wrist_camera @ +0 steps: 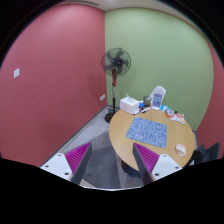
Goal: Arrange mouse
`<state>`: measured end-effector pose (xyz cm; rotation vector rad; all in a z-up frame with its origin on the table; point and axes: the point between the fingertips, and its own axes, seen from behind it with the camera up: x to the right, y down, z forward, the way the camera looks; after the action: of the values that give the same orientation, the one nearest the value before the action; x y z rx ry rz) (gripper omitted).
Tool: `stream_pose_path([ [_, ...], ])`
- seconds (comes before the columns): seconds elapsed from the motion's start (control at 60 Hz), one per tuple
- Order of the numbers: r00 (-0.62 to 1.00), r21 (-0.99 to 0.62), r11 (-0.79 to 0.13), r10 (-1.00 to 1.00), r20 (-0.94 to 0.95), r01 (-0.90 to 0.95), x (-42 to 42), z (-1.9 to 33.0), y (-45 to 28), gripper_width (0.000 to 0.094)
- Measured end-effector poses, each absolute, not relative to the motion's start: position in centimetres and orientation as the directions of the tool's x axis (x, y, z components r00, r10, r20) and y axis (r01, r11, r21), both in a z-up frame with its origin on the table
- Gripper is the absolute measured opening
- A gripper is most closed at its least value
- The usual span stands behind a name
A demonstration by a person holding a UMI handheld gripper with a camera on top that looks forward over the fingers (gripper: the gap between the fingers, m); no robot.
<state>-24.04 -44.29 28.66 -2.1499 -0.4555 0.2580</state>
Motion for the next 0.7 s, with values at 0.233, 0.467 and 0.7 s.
stream_pose_path([
  [0.233, 0.929, -0.768, -0.603, 0.370, -0.031, 0.214, -15.8, 21.8, -43.6, 0.0829],
  [0.467, 0.963, -0.714, -0.676, 0.269, -0.007, 0.183, -2.5, 12.7, -41.6, 0.0833],
  [0.7, 0.993, -0.726, -0.679, 0.101, 0.057, 0.111, 11.4, 6.8, -34.5, 0.0834],
])
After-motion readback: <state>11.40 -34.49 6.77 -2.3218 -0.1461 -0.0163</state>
